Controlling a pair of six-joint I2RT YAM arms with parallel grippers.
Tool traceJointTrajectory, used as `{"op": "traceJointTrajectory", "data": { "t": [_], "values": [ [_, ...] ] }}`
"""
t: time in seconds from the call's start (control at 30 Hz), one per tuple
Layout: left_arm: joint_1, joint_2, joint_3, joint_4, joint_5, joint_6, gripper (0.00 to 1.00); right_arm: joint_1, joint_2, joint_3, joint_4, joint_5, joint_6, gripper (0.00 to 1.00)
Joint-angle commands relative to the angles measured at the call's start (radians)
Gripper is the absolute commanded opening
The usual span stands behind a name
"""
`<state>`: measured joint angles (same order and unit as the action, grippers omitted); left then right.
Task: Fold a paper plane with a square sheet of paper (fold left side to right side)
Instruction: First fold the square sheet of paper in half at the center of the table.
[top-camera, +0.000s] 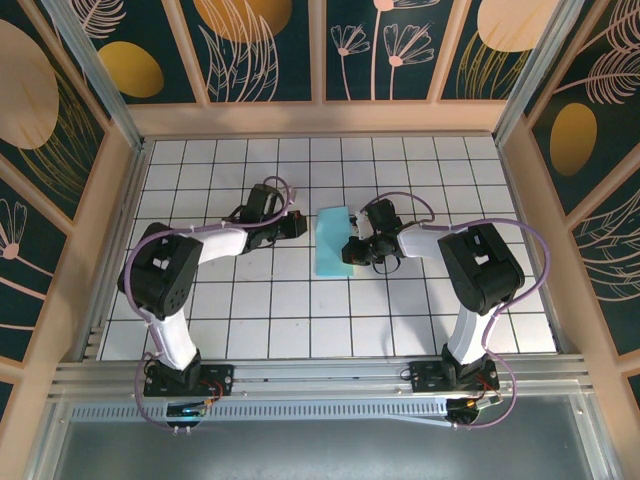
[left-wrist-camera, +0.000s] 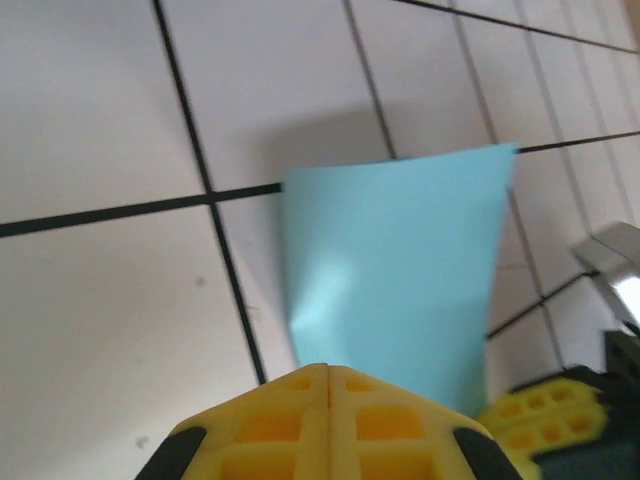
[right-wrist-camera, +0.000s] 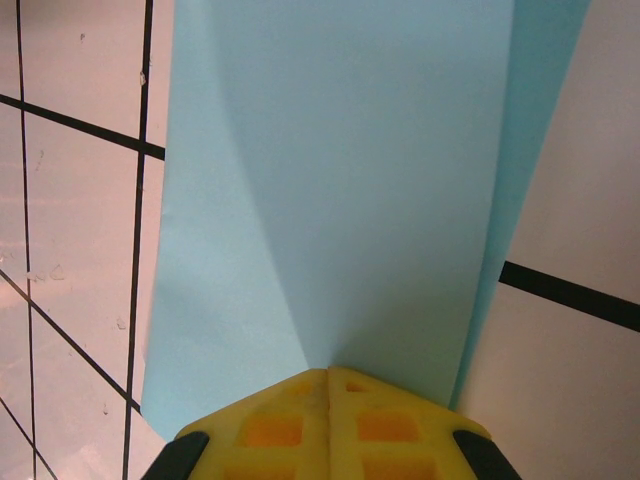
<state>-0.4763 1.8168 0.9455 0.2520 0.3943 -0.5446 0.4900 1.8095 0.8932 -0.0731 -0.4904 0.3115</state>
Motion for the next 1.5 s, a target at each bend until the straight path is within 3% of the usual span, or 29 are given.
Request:
{"op": "traceJointTrajectory", "data": {
  "t": [0.0, 0.17, 0.53, 1.47],
  "values": [
    [-0.024, -0.003, -0.033, 0.106, 0.095, -0.030, 0.02, -0.020, 0.074, -0.035, -0.156, 0.171, -0.033, 0.00],
    [-0.064, 0.091, 0.062, 0.094, 0.137, -0.031, 0.01, -0.019, 0.089, -0.032, -0.160, 0.182, -0.035, 0.00],
    [-0.068, 0.238, 0.198, 0.055, 0.068, -0.031, 0.01, -0.019, 0.098, -0.025, -0.164, 0.185, -0.035, 0.00],
    [-0.007, 0.332, 0.242, 0.010, -0.055, -0.054, 0.02, -0.018, 0.106, -0.023, -0.186, 0.210, -0.052, 0.00]
  ]
}}
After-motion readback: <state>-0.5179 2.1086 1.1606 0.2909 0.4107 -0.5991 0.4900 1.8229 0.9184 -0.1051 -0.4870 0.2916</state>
